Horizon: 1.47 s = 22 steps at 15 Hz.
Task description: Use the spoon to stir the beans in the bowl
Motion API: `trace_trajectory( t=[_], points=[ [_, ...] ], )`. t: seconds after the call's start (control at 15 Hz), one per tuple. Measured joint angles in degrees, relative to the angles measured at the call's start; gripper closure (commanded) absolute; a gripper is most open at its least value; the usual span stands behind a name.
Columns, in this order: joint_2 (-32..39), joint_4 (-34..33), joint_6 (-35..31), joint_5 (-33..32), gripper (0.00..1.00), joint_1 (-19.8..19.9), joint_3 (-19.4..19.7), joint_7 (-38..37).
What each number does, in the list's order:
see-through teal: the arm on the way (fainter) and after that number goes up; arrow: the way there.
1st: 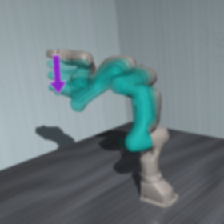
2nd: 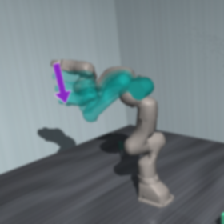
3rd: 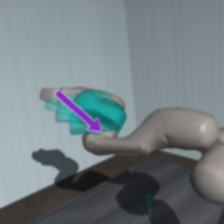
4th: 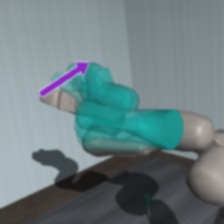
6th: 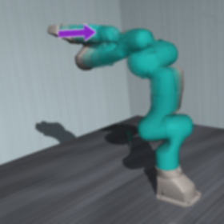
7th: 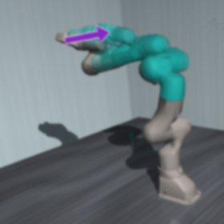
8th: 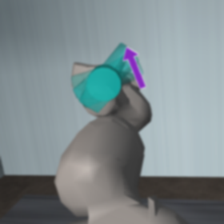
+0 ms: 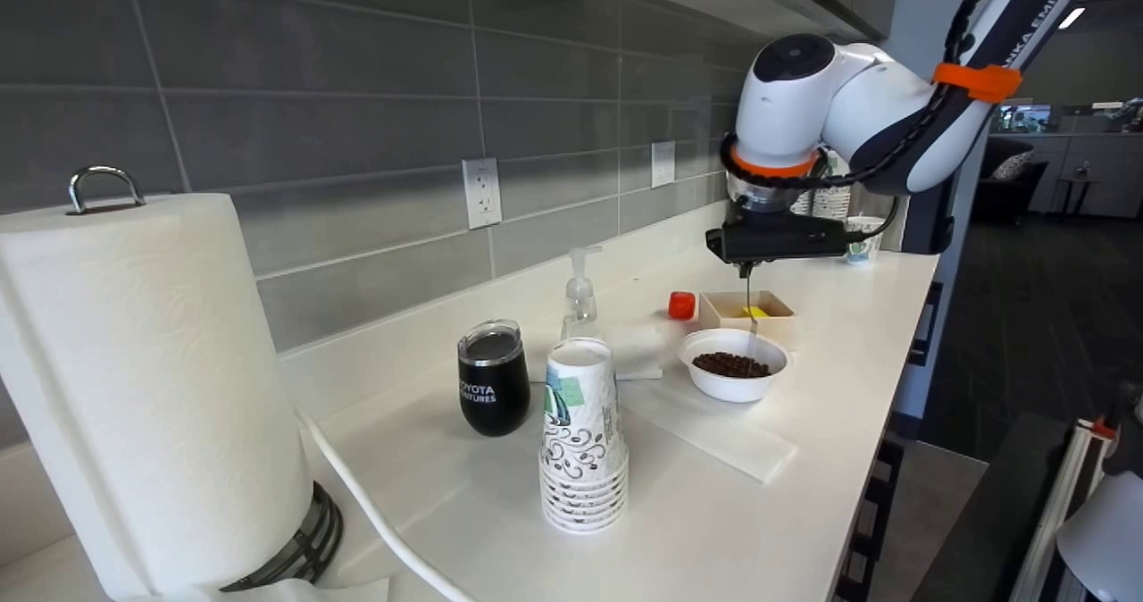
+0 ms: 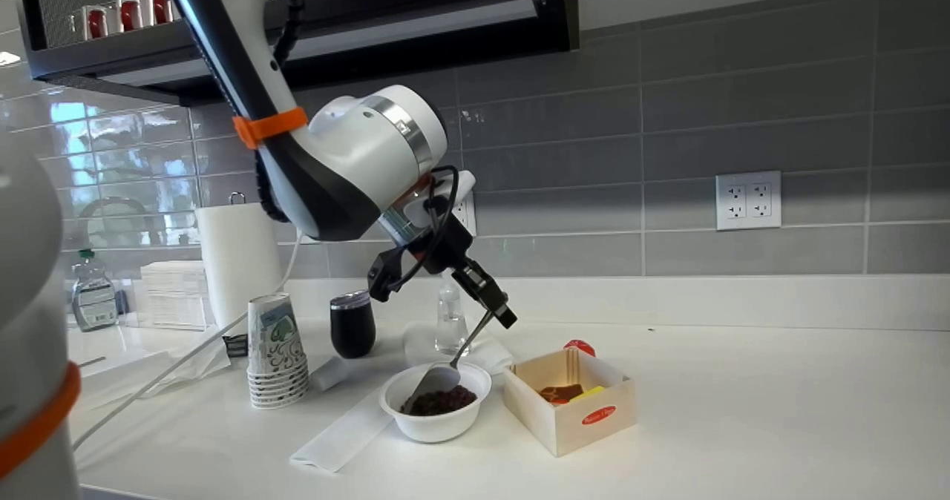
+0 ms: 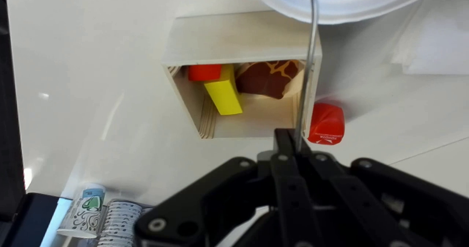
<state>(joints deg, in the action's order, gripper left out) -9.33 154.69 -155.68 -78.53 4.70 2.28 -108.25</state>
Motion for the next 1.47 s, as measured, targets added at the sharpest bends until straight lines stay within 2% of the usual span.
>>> trace_trajectory(
  t=[0.27,1.0,1.47],
  points=[
    [-0.27,-0.42,0.99,-2.56,0.99,0.00,-1.65,-4.02],
    [-0.20,-1.51,8.72,-18.66,0.99,0.00,-3.16,-18.47],
    [-0.02,-1.35,11.74,-19.63,0.99,-1.99,-2.50,-18.82]
  ],
)
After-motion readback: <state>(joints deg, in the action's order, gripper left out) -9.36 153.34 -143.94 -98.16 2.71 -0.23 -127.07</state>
